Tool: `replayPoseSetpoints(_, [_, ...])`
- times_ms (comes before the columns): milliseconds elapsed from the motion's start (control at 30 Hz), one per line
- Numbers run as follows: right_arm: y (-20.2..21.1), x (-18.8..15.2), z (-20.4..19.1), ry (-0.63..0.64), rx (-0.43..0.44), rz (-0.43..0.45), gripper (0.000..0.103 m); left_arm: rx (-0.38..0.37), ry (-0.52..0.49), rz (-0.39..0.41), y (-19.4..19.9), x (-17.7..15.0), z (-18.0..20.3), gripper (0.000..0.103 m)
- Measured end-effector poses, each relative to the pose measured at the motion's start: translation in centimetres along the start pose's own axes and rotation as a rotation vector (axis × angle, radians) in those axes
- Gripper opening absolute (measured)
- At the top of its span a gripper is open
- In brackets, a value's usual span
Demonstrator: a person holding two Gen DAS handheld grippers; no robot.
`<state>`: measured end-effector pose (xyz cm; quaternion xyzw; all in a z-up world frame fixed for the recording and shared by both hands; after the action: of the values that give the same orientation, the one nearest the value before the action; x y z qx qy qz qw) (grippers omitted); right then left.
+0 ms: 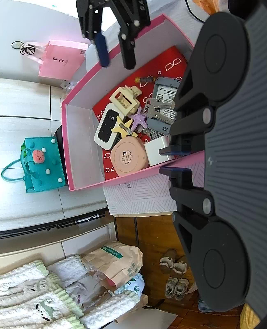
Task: Organize rigid objects
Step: 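Lower the AA battery into the pink box and open the right tool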
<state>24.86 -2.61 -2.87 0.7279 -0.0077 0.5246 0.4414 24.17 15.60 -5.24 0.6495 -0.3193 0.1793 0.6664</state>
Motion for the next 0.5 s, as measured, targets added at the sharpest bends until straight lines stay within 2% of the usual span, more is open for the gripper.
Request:
replayPoseSetpoints(233, [3.1,0.2,1.0,-0.096,-0.002,0.109,0.063,0.025,0.036,0.000,0.0,0.0,0.0,0.009])
replayPoseSetpoints(367, [4.2,-0.8,0.7,-0.176,-0.005,0.125,0.064,0.043,0.063,0.002,0.0,-0.1,0.1,0.009])
replayPoseSetpoints(500, [5.4,-1.1,-0.4,-0.205,-0.018,0.149,0.067,0.050,0.094,-0.002,0.4,-0.2,0.0,0.009])
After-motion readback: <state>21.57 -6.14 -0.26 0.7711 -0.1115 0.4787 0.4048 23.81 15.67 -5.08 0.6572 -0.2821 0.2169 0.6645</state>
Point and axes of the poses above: each gripper's, at about its wrist camera, not at the fingertips, and y roughly against the way its jaws point, z to its right, x to its top, the point moved 10 cm from there along -y, roughly the way its jaws point, and after that the axes turned 3 degrees about x, right-handed, at the moved point
